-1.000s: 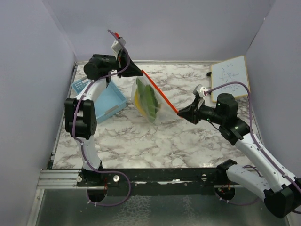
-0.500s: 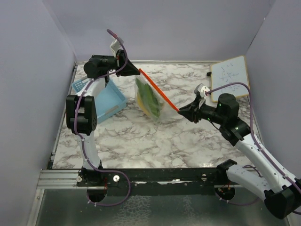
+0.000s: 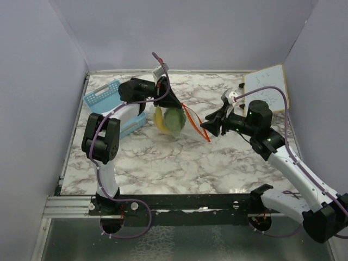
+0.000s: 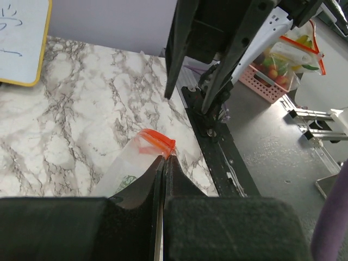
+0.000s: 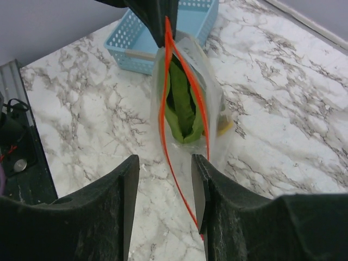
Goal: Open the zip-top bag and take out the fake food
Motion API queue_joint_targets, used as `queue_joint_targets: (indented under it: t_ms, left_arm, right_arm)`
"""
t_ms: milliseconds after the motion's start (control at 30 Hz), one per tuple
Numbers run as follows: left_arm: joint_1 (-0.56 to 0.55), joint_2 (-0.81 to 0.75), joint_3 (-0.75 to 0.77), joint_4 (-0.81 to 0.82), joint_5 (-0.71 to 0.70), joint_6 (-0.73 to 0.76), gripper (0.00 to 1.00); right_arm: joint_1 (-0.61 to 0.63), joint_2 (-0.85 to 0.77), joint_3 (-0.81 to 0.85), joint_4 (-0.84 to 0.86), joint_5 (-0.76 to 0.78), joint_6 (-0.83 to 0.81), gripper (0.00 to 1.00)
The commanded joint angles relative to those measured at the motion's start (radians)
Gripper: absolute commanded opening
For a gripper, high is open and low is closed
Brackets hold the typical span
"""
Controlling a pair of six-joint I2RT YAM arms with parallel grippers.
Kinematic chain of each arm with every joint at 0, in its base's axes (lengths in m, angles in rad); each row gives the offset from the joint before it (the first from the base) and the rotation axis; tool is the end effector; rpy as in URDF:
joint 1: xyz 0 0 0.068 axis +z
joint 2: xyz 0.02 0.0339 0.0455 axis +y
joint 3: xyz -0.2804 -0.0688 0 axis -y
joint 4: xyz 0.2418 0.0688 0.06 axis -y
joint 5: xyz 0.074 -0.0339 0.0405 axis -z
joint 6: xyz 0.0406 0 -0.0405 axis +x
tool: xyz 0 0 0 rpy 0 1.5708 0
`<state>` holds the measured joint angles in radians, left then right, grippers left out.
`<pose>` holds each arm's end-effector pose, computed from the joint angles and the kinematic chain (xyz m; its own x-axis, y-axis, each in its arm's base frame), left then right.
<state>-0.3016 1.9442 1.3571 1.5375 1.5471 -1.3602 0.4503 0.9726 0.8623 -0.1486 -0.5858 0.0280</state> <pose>0.3703 -0.1577 0.3516 -0.3872 0.0962 -0.9170 0.8772 -0.2677 -0.3985 0.1822 0.1130 0.3506 -0.2540 -0.0969 -0.9623 -0.8371 0.5205 0.1686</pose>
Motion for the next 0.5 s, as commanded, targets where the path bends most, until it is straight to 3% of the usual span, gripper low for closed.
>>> queue_joint_targets:
  t_ms: [0,133,300,467]
  left_arm:
    - [0.003,-0.06,0.002,0.239,0.002,0.022,0.0]
    - [0.0,-0.066,0.002,0.239,0.002,0.02,0.0]
    - [-0.008,-0.073,0.002,0.239,0.006,0.024,0.0]
    - [-0.017,-0.074,0.004,0.239,0.014,0.015,0.0]
  right_arm:
    - [-0.003,0.069,0.019,0.078,0.054,-0.013,0.44]
    - [-0.003,0.126,0.017,0.107,0.12,-0.033,0.45]
    - [-0.003,0.154,0.017,0.104,0.116,-0.04,0.33]
    - [-0.003,0.184,0.015,0.143,0.158,-0.018,0.31]
